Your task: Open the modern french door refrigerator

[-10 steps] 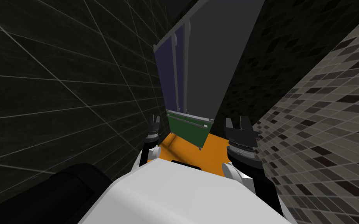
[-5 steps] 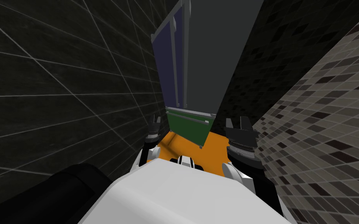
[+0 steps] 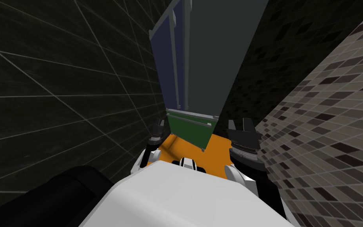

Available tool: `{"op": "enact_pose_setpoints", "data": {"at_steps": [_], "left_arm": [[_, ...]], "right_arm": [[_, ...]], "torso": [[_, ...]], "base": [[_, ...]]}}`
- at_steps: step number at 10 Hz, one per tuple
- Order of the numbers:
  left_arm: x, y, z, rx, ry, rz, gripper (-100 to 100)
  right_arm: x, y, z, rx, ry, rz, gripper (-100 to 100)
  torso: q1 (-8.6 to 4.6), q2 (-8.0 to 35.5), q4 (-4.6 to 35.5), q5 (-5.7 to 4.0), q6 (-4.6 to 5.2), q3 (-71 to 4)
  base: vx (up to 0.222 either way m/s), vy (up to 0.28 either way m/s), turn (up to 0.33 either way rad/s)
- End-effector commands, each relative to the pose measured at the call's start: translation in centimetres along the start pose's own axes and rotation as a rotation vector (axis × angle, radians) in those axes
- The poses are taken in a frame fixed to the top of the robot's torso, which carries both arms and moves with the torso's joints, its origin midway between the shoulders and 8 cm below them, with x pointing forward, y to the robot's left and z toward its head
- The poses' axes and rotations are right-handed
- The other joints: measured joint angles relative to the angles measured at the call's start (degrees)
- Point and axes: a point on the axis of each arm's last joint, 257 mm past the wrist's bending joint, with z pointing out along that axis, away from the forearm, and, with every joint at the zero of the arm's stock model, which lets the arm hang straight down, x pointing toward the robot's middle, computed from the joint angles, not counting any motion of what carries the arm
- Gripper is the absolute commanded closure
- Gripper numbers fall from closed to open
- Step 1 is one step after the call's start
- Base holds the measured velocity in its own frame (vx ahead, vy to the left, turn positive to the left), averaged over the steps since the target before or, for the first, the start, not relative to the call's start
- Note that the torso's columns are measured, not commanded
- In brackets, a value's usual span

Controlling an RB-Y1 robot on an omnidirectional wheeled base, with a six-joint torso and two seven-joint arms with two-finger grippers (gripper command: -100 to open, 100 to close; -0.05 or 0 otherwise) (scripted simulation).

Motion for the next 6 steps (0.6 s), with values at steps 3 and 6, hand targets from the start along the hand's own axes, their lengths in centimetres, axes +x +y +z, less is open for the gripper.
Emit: {"op": "enact_pose_setpoints", "data": {"at_steps": [3, 6], "left_arm": [[1.6, 3.5, -1.8, -0.047, 0.066, 0.029, -100], [2.5, 5.8, -3.2, -0.082, 0.090, 0.040, -100]], "right_arm": [[0.0, 0.0, 0.0, 0.000, 0.000, 0.000, 0], [0.0, 0.0, 0.0, 0.000, 0.000, 0.000, 0]], "torso": [[0.06, 0.1, 0.0, 0.01, -0.01, 0.1], [0.01, 0.1, 0.0, 0.00, -0.01, 0.1]], "base": [[0.111, 0.009, -0.053], [0.117, 0.009, -0.054]]}}
